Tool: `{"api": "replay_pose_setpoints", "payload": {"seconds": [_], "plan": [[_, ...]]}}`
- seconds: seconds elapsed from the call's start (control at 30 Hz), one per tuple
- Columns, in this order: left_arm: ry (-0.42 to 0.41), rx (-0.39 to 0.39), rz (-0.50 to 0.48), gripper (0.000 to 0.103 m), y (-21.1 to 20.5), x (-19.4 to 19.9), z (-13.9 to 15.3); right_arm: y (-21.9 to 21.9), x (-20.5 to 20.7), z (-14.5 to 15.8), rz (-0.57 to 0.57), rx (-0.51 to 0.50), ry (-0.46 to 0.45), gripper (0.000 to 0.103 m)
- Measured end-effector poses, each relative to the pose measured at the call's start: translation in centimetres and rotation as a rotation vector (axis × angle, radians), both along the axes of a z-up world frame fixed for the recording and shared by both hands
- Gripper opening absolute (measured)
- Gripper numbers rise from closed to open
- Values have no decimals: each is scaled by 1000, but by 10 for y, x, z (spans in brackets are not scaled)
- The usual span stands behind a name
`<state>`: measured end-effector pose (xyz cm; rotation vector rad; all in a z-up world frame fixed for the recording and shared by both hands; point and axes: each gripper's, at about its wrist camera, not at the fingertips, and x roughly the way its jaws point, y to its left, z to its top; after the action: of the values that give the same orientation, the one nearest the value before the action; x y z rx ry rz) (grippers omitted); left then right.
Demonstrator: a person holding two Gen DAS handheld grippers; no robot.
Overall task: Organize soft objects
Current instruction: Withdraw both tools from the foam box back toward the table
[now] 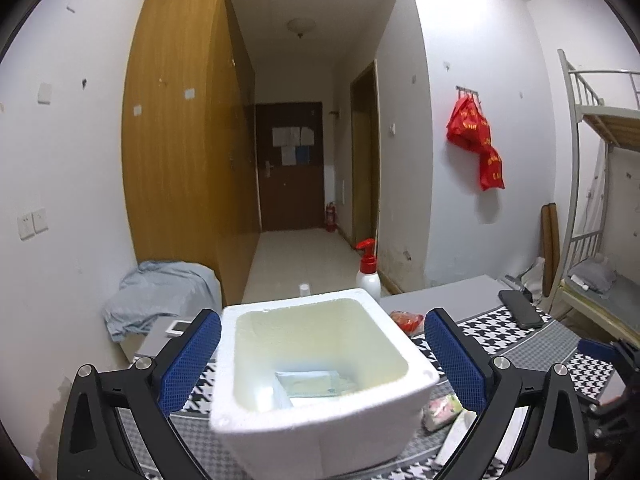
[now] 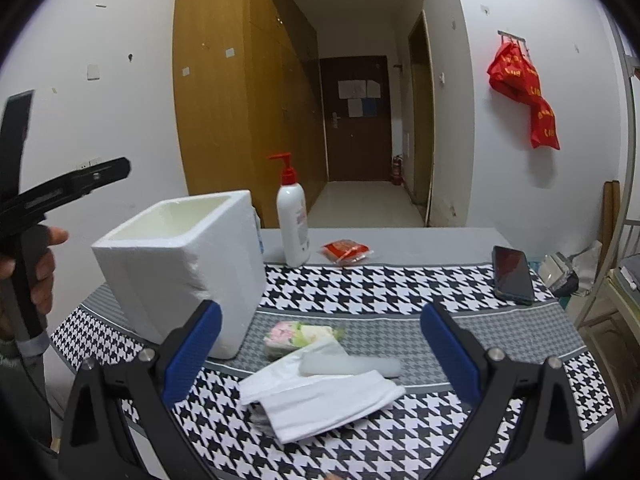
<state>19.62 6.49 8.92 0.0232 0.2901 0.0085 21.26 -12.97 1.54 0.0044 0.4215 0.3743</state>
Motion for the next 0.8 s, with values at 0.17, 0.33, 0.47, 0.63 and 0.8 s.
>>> {"api": "replay_pose_setpoints", "payload": {"seconds": [0.17,0.33,0.47,0.63,0.8], "plan": [[-36,7,-9,102,0,-27,9,8,-13,7,6,0,-21,101],[-37,-11,-16,102,2,-42,11,16,-32,17,11,1,-51,101],[-16,-17,-25,102,2,-48,7,20,-43,19,8,15,-73,101],[-23,-56,-21,102,2,-62,-6,19,-56,17,7,19,-81,101],[-24,-79,-32,102,-3,-72,-26,14,-67,17,10,11,-101,101]]}}
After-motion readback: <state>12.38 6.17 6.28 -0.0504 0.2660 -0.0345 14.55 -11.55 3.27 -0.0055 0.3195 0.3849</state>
